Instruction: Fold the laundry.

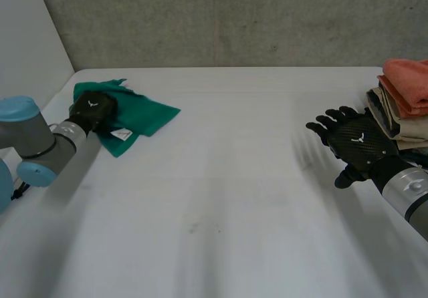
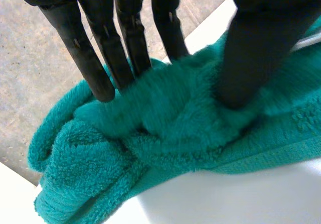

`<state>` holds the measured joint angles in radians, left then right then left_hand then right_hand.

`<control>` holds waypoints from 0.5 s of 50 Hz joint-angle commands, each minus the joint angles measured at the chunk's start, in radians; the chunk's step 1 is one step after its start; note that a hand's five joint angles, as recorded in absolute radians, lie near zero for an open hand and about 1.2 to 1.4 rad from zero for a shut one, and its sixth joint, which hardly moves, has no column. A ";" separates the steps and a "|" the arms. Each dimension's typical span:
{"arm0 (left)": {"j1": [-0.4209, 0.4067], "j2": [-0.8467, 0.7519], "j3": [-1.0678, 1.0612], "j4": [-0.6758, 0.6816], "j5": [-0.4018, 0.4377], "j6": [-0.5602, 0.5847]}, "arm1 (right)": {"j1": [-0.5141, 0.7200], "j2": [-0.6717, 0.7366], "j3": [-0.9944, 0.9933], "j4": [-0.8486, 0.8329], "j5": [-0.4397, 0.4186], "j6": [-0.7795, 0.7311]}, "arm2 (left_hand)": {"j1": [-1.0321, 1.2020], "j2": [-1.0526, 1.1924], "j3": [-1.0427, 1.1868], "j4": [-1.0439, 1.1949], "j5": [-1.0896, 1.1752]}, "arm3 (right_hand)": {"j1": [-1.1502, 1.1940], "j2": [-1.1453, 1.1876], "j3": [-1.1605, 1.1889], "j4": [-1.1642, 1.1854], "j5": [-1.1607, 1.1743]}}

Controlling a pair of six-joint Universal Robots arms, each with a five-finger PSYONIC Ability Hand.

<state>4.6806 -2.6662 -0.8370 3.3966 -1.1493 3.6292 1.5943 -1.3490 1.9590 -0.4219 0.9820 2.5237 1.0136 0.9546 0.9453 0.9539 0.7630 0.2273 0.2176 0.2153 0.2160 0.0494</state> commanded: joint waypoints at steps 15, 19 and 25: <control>-0.473 0.594 -0.355 0.125 -0.198 -0.530 | -0.002 0.008 0.000 -0.005 0.020 0.007 | 0.383 0.442 0.451 0.442 0.459 | -0.053 -0.043 -0.041 -0.041 -0.049; -0.630 0.568 -0.358 0.127 -0.199 -0.636 | -0.002 0.008 0.000 0.000 0.024 0.007 | 0.383 0.442 0.451 0.442 0.459 | -0.053 -0.043 -0.041 -0.041 -0.049; -0.743 0.366 -0.300 0.113 -0.195 -0.638 | -0.013 0.008 0.000 0.000 0.046 0.009 | 0.383 0.442 0.451 0.442 0.459 | -0.053 -0.043 -0.041 -0.041 -0.049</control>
<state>4.0359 -2.1276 -1.1902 3.5229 -1.3491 2.9965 1.5910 -1.3408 1.9589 -0.4228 1.0098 2.5315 1.1163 1.1901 1.1869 1.1977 0.9449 0.2273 0.2176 0.2153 0.2160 0.0494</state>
